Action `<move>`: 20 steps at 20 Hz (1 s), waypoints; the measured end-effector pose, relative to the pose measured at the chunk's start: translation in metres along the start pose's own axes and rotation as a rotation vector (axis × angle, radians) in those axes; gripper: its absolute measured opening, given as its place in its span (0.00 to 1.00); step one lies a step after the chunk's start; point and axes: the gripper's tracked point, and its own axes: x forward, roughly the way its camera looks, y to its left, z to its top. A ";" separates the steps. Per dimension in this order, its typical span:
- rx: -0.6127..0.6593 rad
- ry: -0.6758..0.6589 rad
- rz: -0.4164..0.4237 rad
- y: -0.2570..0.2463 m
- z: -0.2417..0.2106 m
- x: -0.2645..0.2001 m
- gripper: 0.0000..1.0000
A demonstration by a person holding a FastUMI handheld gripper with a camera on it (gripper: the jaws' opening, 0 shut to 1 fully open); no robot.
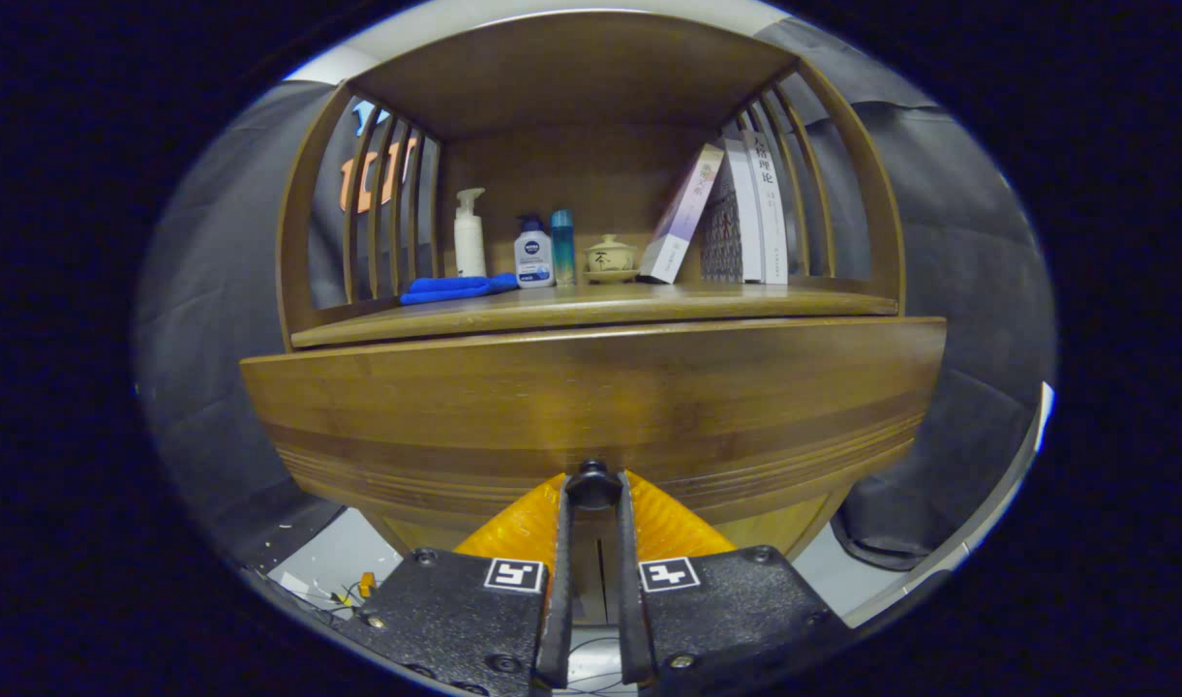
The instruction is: Pull open the drawer, take out the items inside it, and place them on the countertop above the cabinet.
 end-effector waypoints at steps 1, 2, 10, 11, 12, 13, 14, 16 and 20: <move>0.002 0.002 0.005 0.000 -0.001 -0.004 0.23; 0.000 0.003 0.006 0.000 -0.003 -0.008 0.23; 0.000 0.021 0.021 -0.002 -0.014 -0.045 0.23; -0.001 0.025 0.022 -0.003 -0.015 -0.049 0.23; -0.004 0.028 0.023 -0.003 -0.017 -0.055 0.23; -0.007 0.030 0.025 -0.003 -0.018 -0.059 0.23; -0.007 0.032 0.028 -0.003 -0.021 -0.064 0.23; -0.011 0.035 0.033 -0.004 -0.023 -0.073 0.23; -0.023 0.043 0.034 -0.005 -0.030 -0.087 0.23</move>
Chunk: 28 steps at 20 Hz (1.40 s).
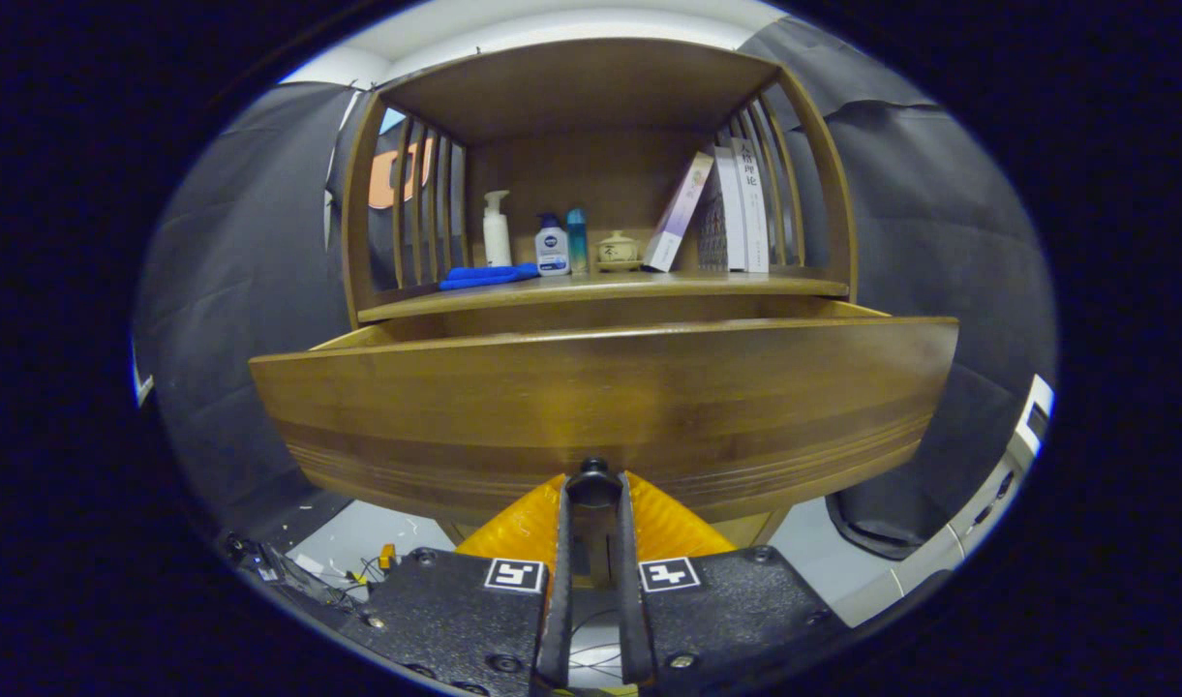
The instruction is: Pull open the drawer, take out the items inside it, and place them on the countertop above the cabinet.
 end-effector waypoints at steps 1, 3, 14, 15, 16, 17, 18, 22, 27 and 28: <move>0.000 0.003 0.000 0.000 -0.003 -0.005 0.23; 0.006 0.014 0.003 0.000 -0.010 -0.012 0.23; -0.044 0.004 0.026 0.007 -0.027 -0.044 0.23; -0.021 0.005 0.032 0.008 -0.027 -0.044 0.23; -0.013 0.003 0.037 0.008 -0.026 -0.044 0.23; -0.014 0.004 0.036 0.007 -0.026 -0.044 0.24; -0.017 0.000 0.023 0.001 -0.026 -0.044 0.29; -0.005 -0.024 0.005 -0.009 -0.023 -0.054 0.61; 0.008 -0.158 0.023 -0.018 0.031 -0.082 0.90; 0.003 -0.187 0.017 -0.022 0.043 -0.088 0.96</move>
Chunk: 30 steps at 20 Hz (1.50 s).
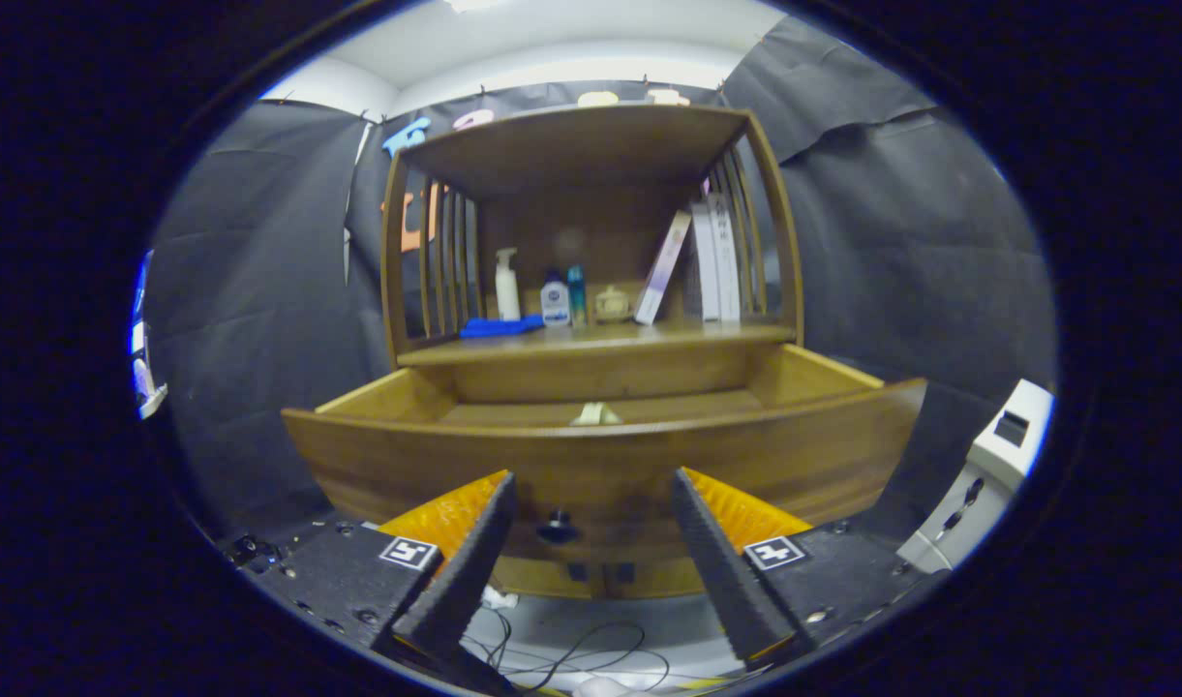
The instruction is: Pull open the drawer, take out the items inside it, and place them on the countertop above the cabinet.
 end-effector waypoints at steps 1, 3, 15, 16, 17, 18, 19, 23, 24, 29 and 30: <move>-0.004 -0.018 0.011 0.003 0.014 -0.002 1.00; -0.007 -0.021 0.028 0.003 0.037 -0.003 1.00; -0.010 -0.008 0.023 -0.007 0.171 0.079 1.00; -0.028 0.010 0.032 -0.004 0.173 0.089 1.00; -0.042 0.030 0.033 -0.001 0.175 0.100 1.00; -0.061 0.049 0.029 0.001 0.174 0.110 1.00; -0.086 0.078 0.029 0.007 0.171 0.118 1.00; -0.089 0.294 0.084 0.027 0.129 0.149 1.00; -0.090 0.343 0.087 0.028 0.118 0.157 1.00; -0.100 0.582 0.075 0.022 0.061 0.181 1.00; -0.098 0.627 0.077 0.022 0.051 0.183 0.98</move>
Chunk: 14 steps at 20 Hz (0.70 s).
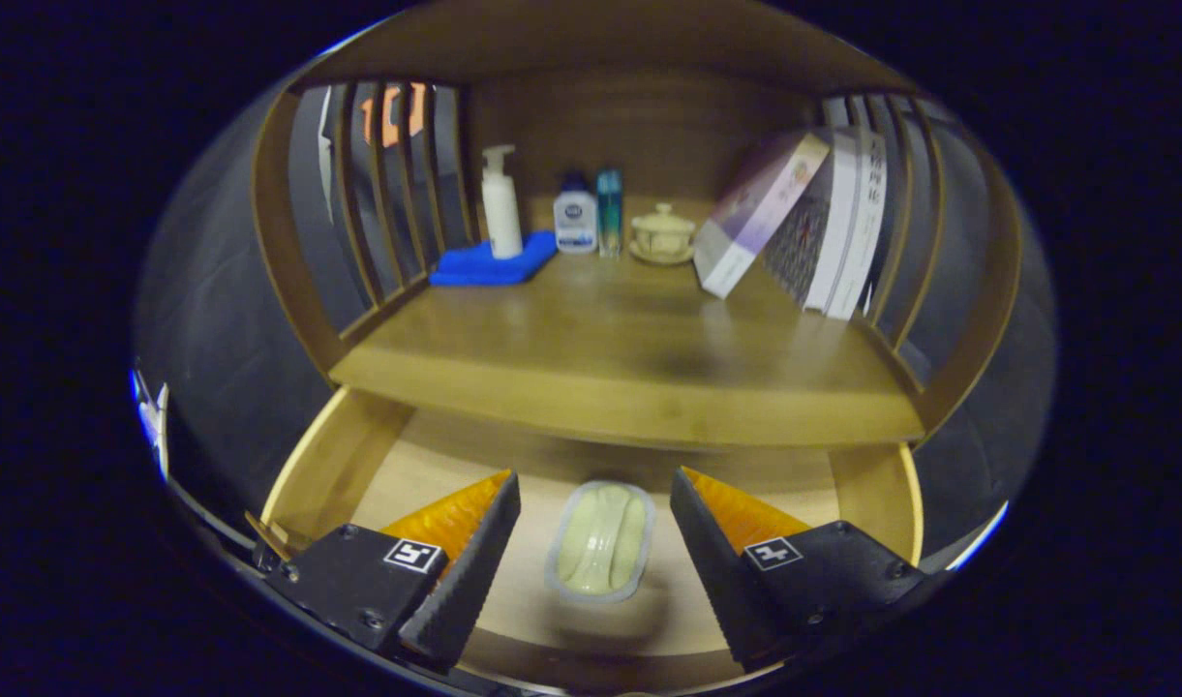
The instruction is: Pull open the drawer, take out the items inside it, and place them on the countertop above the cabinet.
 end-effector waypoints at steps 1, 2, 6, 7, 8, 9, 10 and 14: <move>0.002 0.039 0.007 -0.002 -0.005 0.007 0.98; 0.004 0.071 -0.008 -0.005 -0.009 0.014 0.98; -0.029 0.178 -0.025 -0.009 -0.021 0.035 0.98; -0.026 0.205 -0.016 -0.006 -0.025 0.037 0.98; -0.015 0.230 -0.006 -0.005 -0.028 0.040 0.97; -0.006 0.254 0.004 -0.002 -0.033 0.044 0.97; 0.005 0.281 0.003 -0.002 -0.036 0.047 0.96; 0.034 0.352 0.001 -0.001 -0.046 0.053 0.84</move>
